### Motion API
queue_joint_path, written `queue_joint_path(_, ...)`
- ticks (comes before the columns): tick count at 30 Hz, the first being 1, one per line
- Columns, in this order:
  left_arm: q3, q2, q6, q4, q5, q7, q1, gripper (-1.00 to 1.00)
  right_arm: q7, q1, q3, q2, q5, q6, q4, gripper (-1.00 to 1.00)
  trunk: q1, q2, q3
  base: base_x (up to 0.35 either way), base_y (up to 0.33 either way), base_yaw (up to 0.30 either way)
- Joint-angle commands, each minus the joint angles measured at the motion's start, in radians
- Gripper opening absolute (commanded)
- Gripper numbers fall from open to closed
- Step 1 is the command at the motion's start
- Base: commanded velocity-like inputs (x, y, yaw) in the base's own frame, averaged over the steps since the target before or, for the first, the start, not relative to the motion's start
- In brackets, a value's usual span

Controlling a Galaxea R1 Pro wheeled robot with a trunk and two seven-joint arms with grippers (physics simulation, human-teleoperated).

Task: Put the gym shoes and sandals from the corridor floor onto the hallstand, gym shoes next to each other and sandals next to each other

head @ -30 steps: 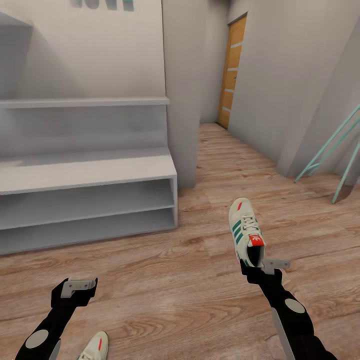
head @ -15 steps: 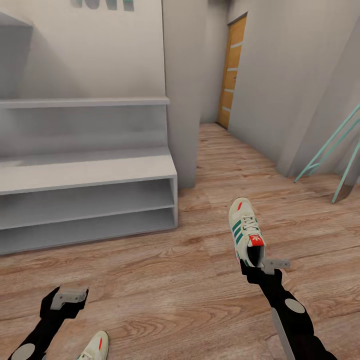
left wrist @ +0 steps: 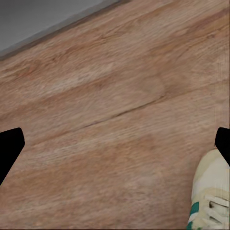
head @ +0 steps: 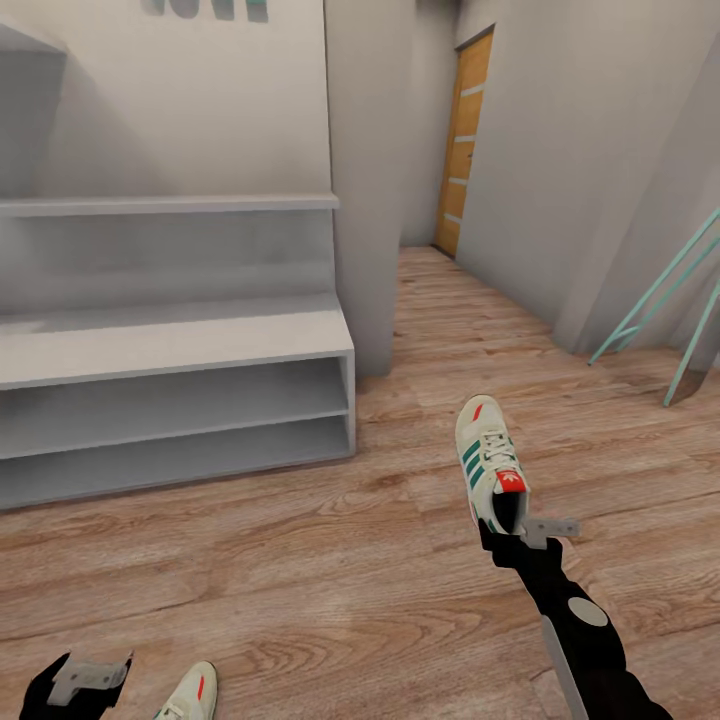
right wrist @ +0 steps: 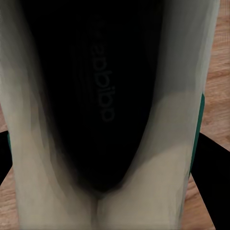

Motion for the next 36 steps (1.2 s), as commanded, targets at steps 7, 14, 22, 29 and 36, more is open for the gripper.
queue_joint_path(7,0.001,0.001,-0.046,0.065,-0.006,-0.006,-0.001,1.0,-0.001,-0.001,-0.004,-0.001,0.0,0.006,-0.003,-1.0,0.0,0.0,-0.001,0.0,0.0,0.0)
queue_joint_path(14,-0.002,0.0,-0.047,0.067,-0.006,-0.005,-0.001,1.0,0.003,0.0,0.003,0.0,-0.001,-0.024,-0.032,-1.0,0.0,0.0,-0.001,0.0,0.0,0.0)
queue_joint_path(22,-0.002,0.0,-0.047,0.068,-0.006,-0.005,-0.001,1.0,0.001,-0.001,0.003,0.0,-0.001,-0.04,-0.034,-1.0,0.0,0.0,-0.001,0.0,0.0,0.0)
queue_joint_path(29,-0.002,0.0,-0.047,0.069,-0.006,-0.006,-0.001,1.0,0.001,0.0,0.004,0.001,-0.001,-0.04,-0.034,-1.0,0.019,-0.035,-0.021,0.0,0.0,0.0)
queue_joint_path(36,-0.003,0.0,-0.047,0.078,-0.007,-0.006,-0.001,1.0,0.0,-0.001,0.003,0.001,-0.001,-0.04,-0.034,-1.0,0.046,-0.084,-0.054,0.0,0.0,0.0)
